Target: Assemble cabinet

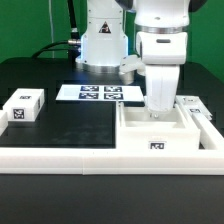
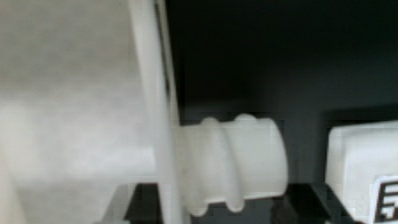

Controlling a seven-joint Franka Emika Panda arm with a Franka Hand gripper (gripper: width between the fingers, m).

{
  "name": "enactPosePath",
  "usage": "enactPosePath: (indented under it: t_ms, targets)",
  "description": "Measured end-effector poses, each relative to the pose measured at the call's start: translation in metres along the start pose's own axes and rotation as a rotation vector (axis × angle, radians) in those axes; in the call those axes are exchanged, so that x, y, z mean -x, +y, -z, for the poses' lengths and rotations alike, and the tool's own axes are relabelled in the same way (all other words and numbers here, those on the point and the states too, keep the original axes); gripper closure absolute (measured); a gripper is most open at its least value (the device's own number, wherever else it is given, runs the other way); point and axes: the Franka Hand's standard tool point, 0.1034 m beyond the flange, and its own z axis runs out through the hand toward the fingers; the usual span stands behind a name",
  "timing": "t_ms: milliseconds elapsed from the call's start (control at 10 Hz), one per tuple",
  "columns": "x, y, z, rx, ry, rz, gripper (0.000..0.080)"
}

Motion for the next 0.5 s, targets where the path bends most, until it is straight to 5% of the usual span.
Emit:
enactPosePath:
  t_ms: [500]
  targets:
    - [-0.0111,0.0006,0.0001,-0.019,-0.001,0.022,0.0524]
